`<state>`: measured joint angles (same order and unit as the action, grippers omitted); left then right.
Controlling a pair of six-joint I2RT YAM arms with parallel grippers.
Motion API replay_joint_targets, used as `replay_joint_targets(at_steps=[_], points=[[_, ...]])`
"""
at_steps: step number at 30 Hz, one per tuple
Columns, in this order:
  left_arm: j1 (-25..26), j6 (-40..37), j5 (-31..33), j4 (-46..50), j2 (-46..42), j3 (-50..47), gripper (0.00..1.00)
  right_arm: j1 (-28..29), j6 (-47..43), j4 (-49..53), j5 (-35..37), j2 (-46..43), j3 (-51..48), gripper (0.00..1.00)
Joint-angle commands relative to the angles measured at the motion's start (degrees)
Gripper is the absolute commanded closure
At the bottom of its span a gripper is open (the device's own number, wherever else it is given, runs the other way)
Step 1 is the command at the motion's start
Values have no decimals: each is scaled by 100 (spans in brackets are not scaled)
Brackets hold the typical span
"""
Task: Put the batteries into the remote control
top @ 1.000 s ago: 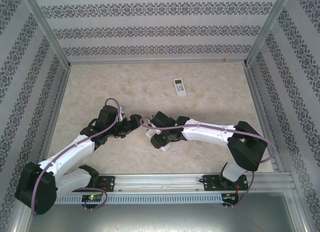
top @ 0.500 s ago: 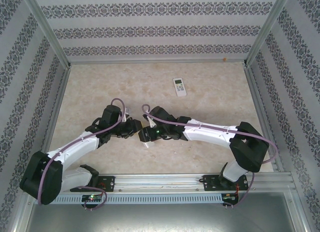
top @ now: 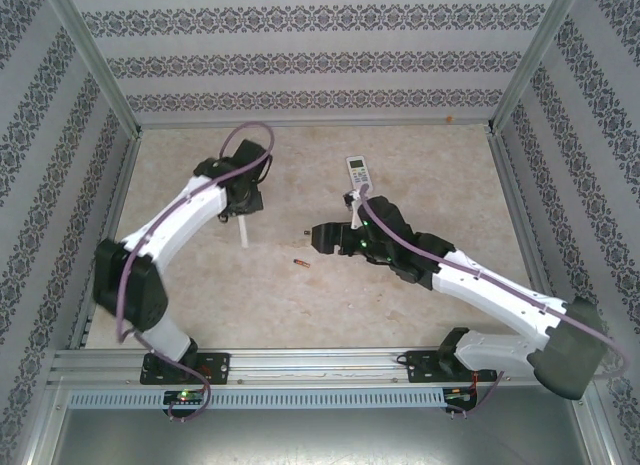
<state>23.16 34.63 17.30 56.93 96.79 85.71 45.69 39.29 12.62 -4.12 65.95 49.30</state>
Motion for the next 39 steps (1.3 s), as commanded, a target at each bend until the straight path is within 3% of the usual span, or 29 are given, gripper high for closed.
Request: replay_joint_targets(at_steps=[1,6,11,14,24,29,31,39], points=[[-154,-497,2325,1684,1086,1138,100,-104,205,335,330,-249,-381,16],[-291,-366,3145,3134,3309,3654,99,-252,281,440,395,-831,-770,15],[-451,-180,3098,3706,4840,5501,95,-449,290,552,432,-1316,-1042,14],[-549,-15,2774,3672,5316,6017,92,-556,281,694,440,-1506,-1122,14],[-631,-61,1654,2889,5789,6036,66,-704,316,993,430,-1786,-1220,13],[-682,-158,1011,2668,5700,6044,59,-736,323,1206,530,-1956,-1194,13],[-692,-195,738,2603,5555,6029,57,-764,312,1242,571,-2030,-1203,13],[-712,-583,-753,1904,4139,5313,30,-1202,-61,1205,546,-1707,-879,12]])
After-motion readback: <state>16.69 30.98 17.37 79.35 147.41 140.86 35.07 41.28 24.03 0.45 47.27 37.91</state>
